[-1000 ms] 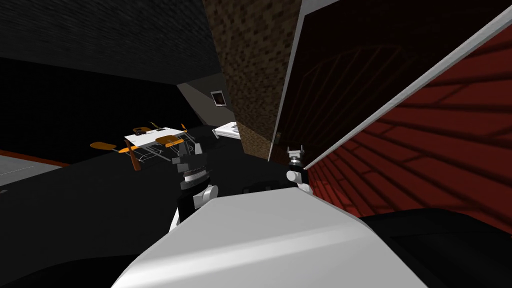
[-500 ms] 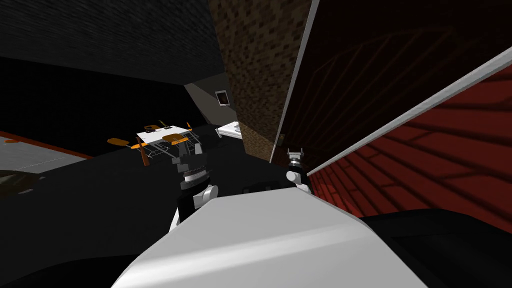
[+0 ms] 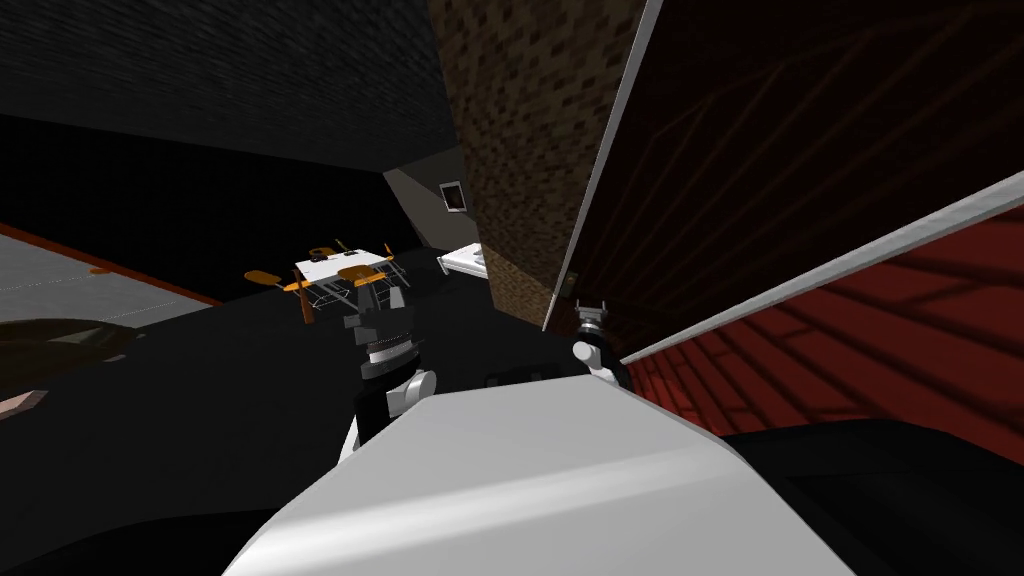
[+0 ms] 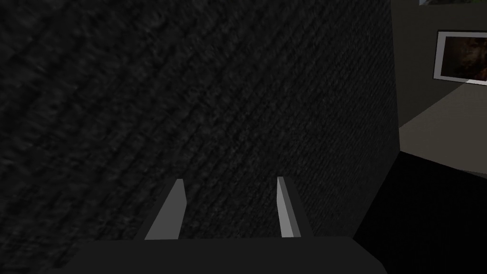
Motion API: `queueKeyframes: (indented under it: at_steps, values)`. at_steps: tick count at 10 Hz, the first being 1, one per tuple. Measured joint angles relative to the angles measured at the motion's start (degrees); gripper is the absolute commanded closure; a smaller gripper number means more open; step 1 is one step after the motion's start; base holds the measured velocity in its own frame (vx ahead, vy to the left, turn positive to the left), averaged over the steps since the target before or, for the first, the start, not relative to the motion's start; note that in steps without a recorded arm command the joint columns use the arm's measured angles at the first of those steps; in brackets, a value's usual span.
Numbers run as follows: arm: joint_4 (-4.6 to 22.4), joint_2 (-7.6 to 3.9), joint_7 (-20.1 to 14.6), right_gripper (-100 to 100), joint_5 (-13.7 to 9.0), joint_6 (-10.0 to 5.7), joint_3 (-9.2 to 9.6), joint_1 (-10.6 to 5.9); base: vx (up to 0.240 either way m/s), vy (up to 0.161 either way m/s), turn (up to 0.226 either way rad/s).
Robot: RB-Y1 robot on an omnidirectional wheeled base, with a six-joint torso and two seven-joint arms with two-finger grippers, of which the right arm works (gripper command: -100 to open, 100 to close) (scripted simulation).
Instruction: Pull the door open
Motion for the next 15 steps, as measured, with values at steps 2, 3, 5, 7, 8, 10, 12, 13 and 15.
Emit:
queueKeyframes:
  at_steps: [2, 3, 5, 7, 8, 10, 12, 13, 15]
  values:
    - [2.0, -0.4, -2.2, -100, -2.3, -0.76, -0.11, -0.06, 0.103, -0.043, 0.084]
    - [2.4, -0.03, -2.6, -100, -3.3, -0.76, -0.24, -0.15, 0.126, -0.047, 0.141]
    - [4.2, 0.09, -4.2, -100, -5.7, -1.06, -0.45, -0.41, 0.111, -0.062, 0.117]
    - [6.2, 0.52, -5.6, -100, -8.6, -1.0, -1.13, -1.24, 0.136, -0.065, 0.143]
    - [7.1, 0.64, -6.4, -100, -10.0, -1.12, -1.31, -1.42, 0.124, -0.072, 0.098]
    - [9.0, 1.13, -8.1, -100, -12.1, -1.8, -1.28, -1.78, 0.102, -0.059, 0.093]
    - [10.6, 1.4, -9.2, -100, -14.1, -1.97, -1.62, -2.27, 0.073, -0.052, 0.06]
    - [10.7, 1.4, -9.4, -100, -14.2, -1.98, -1.64, -2.29, 0.087, -0.029, -0.011]
    - [12.1, -0.45, -11.2, -100, -14.2, -1.94, -1.9, -2.55, 0.127, -0.023, -0.003]
